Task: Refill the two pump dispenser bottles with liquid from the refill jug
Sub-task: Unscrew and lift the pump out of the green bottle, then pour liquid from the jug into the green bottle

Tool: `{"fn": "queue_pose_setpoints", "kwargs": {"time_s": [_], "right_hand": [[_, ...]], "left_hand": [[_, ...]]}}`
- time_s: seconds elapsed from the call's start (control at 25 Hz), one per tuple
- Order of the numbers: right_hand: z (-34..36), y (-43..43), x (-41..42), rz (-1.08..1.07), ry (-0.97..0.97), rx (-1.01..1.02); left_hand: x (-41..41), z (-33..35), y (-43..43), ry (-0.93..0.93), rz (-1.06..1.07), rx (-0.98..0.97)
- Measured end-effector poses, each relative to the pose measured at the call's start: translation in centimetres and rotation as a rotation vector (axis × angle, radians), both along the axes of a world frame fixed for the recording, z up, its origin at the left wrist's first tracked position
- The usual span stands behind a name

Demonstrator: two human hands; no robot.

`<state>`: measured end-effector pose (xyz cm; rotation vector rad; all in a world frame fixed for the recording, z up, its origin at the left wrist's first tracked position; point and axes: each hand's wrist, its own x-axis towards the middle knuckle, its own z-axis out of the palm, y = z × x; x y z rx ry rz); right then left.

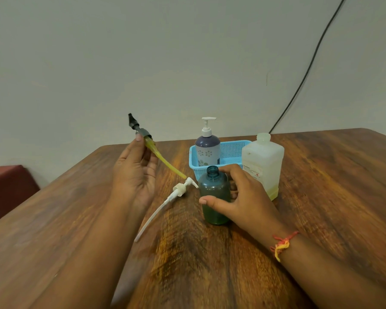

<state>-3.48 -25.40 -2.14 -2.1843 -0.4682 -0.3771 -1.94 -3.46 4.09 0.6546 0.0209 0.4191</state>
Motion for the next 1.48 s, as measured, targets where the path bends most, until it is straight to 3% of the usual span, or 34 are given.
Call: {"fn": "queue_pose_setpoints", "kwargs": {"time_s": [0.04, 0.2, 0.28, 0.36, 0.6, 0.8, 1.0, 1.12, 1.28, 1.4, 1.48], "right_hand": [[0.0, -0.1, 0.0, -0.001, 0.003, 0.005], [-0.3, -0.2, 0.0, -0.003, -0.014, 0.037], [-0.4, -0.2, 0.0, -0.009, -0.022, 0.037], [-0.4, -0.2, 0.1, -0.015, -0.019, 0.038], [-0.3, -0.3, 0.1, -0.014, 0.025, 0.041], [-0.3, -0.3, 0.1, -0.008, 0.022, 0.067], [0.1, -0.3, -0.5, -0.048, -0.116, 0.113], [0.4, -0.3, -0.9, -0.12, -0.343, 0.18], [0.9, -1.2, -0.3, -0.375, -0.608, 0.18], [0.9, -2.5, 0.6, -0.627, -0.558, 0.227], [0.4, -3.6, 1.7, -0.736, -0.384, 0.19]], "left_hand": [[0.1, -0.5, -0.1, 0.066, -0.014, 0.091], [0.5, -3.7, -0.8, 0.418, -0.071, 0.809], [0.4, -4.8, -1.2, 0.517, -0.13, 1.057], [0.2, -5.4, -1.7, 0.516, -0.181, 1.215], [0.9, -6.7, -2.1, 0.445, -0.015, 1.63], [0.7, -6.8, -2.2, 0.379, 0.067, 1.692], [-0.4, -6.1, -3.2, 0.169, 0.289, 1.531], [-1.1, -6.0, -3.7, -0.015, 0.141, 1.402], [-1.7, -6.1, -4.5, -0.011, -0.038, 1.442], [-1.7, -6.3, -4.7, -0.013, -0.104, 1.452], [-1.7, -6.5, -4.7, 0.003, -0.128, 1.462]]}}
